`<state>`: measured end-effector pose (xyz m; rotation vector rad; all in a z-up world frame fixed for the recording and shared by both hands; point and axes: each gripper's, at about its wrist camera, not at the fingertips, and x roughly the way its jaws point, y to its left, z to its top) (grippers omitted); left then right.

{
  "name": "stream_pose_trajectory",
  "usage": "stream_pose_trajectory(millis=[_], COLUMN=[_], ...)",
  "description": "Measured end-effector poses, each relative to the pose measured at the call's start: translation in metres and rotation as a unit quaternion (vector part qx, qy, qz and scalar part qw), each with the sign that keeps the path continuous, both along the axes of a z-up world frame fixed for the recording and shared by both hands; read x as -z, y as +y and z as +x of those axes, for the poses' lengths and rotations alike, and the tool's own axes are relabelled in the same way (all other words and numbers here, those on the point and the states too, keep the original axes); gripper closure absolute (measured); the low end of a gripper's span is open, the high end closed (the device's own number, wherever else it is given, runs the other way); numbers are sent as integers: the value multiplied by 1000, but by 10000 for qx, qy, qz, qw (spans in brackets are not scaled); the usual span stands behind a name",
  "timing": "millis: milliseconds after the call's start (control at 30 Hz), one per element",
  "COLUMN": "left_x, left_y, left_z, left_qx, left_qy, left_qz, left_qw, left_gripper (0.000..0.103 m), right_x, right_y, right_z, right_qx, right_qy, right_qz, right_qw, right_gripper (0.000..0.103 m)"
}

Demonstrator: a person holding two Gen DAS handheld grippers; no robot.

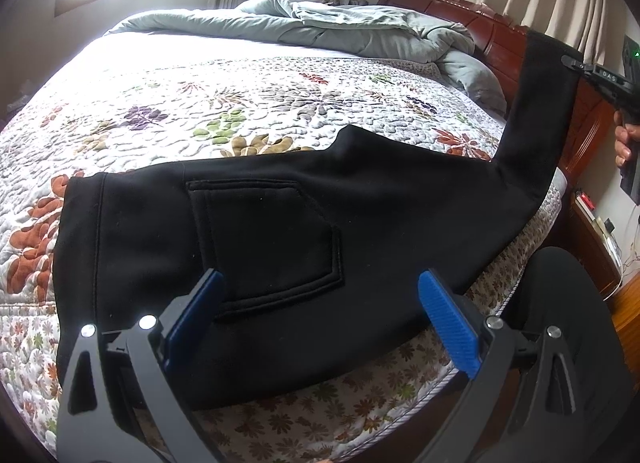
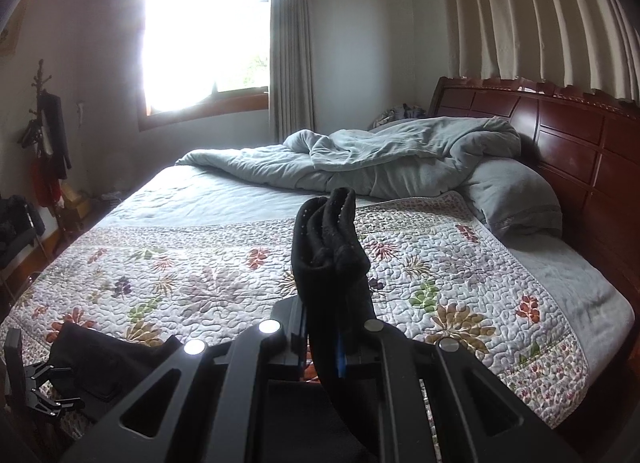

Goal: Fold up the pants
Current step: 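Grasp a leg end with the right tool and lift it up, then carry the leg end over the pants toward the left tool with the right tool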

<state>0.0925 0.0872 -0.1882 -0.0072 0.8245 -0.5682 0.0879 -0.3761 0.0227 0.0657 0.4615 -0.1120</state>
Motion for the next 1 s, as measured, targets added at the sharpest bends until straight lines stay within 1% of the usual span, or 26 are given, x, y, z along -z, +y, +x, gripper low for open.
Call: stream_pose_trajectory(millis=[433, 667, 800, 1000], left_x=[-4, -5, -5, -6], left_y=[9, 10, 13, 15], left_z=[-1, -1, -1, 0], left_qx=[-23, 2, -12, -10], left_qy=[-44, -49, -59, -53], left_qz=[-217, -250, -310, -371], left_qw=[9998, 9997, 9995, 9993], left_gripper=[6, 6, 6, 6], right_x=[7, 20, 31, 50], right_y=[31, 63, 79, 108], right_z=[13, 21, 26, 33], right_qx=[-264, -513, -677, -884], right_qy=[205, 416, 557, 759], right_qz=[-302, -760, -922, -1394], right_qw=[9990, 9949, 9919, 9834], right_gripper=[93, 93, 93, 93])
